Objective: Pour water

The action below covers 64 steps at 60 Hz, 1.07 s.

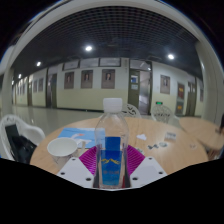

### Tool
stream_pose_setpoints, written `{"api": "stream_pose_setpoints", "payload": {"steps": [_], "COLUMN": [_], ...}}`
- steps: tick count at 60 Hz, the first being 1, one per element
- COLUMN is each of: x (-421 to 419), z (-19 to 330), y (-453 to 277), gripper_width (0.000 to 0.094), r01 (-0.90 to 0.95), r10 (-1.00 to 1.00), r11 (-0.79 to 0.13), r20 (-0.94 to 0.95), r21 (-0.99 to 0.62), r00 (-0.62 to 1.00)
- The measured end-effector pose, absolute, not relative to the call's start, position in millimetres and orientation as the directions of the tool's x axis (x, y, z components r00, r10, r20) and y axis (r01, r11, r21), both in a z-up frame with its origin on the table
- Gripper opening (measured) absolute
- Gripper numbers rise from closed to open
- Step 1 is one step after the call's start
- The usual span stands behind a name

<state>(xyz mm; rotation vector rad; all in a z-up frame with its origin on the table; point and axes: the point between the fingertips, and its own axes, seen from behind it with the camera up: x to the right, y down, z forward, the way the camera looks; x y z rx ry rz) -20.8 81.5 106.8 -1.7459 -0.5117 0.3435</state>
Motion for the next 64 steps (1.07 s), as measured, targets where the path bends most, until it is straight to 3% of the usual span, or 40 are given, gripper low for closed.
{"api": "stream_pose_setpoints", "payload": {"steps": [7, 19, 24, 30, 32, 53, 54, 55, 64], "x": [-17, -11, -5, -10, -4, 12, 30, 11, 18], "z": [109, 114, 113, 89, 95, 107, 120, 107, 110], "y": [87, 91, 101, 80, 75, -67, -73, -76, -112], "gripper_width": [0.0347, 0.0407, 0.0533, 0.0860, 0.0826, 0.0840, 0.0841, 0.0843, 0.0843], "r01": [0.036, 0.100, 0.149, 0.188, 0.185, 0.057, 0.051, 0.043, 0.018], "r10": [0.488, 0.512, 0.504, 0.490, 0.492, 0.599, 0.604, 0.608, 0.640], "r11": [-0.179, -0.118, -0.147, -0.206, -0.224, -0.337, -0.349, -0.352, -0.409], "r20": [-0.057, 0.026, 0.055, 0.065, 0.053, -0.167, -0.182, -0.194, -0.273], "r21": [-0.983, -0.988, -0.978, -0.960, -0.957, -0.940, -0.936, -0.935, -0.912], "r00": [0.871, 0.858, 0.862, 0.869, 0.869, 0.783, 0.776, 0.770, 0.719]}}
